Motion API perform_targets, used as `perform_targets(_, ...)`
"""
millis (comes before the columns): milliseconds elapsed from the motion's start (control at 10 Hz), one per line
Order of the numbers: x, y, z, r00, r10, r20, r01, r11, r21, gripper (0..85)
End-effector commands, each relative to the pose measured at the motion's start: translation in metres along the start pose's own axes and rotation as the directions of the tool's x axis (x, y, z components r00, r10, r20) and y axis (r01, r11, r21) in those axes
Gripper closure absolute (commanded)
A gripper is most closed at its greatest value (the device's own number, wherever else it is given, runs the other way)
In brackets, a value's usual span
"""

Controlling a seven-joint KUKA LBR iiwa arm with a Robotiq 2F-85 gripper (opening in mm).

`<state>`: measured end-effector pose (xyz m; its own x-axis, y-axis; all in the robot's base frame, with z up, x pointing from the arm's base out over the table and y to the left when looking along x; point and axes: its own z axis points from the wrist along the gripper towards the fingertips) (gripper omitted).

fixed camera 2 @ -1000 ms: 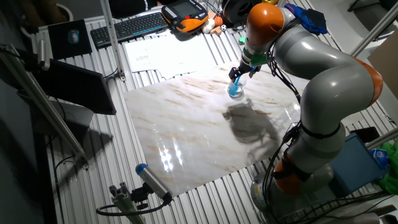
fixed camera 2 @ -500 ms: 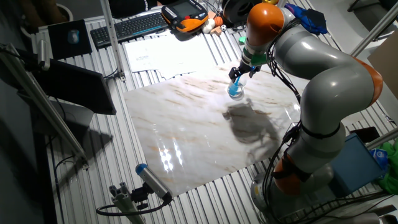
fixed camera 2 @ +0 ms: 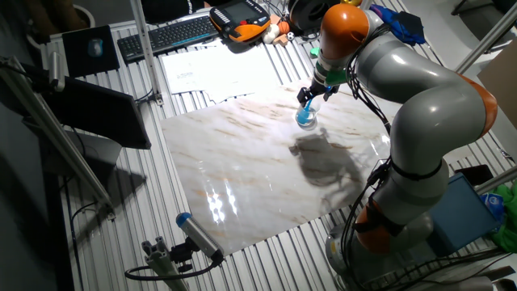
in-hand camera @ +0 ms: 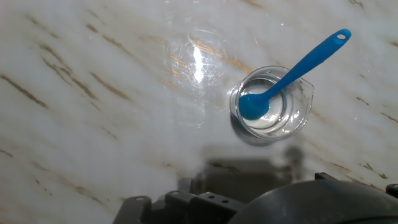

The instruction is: Stir the beaker with a glass rod

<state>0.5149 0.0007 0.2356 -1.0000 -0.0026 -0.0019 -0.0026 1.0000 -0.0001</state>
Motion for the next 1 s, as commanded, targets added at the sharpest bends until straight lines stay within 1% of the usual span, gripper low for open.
perform_targets(0, 0.0000, 0.0000, -0.0001, 1.000, 0.000, 0.000, 0.000, 1.000, 0.000, 85.0)
perform_targets(100, 0.0000, -0.0001, -0.0002, 0.903, -0.366, -0.226, 0.354, 0.931, -0.094, 85.0)
perform_targets(300, 0.0000, -0.0003, -0.0003, 0.903, -0.367, -0.225, 0.354, 0.930, -0.095, 85.0)
perform_targets(500, 0.0003, -0.0008, -0.0002, 0.902, -0.372, -0.218, 0.359, 0.928, -0.100, 85.0)
perform_targets(600, 0.0005, -0.0016, -0.0004, 0.906, -0.366, -0.212, 0.351, 0.931, -0.105, 85.0)
perform_targets(700, 0.0006, -0.0024, -0.0005, 0.922, -0.330, -0.203, 0.315, 0.944, -0.102, 85.0)
perform_targets(800, 0.0007, -0.0058, -0.0015, 0.952, -0.251, -0.177, 0.235, 0.966, -0.107, 85.0)
perform_targets(900, 0.0011, -0.0098, -0.0023, 0.973, -0.192, -0.128, 0.179, 0.978, -0.103, 85.0)
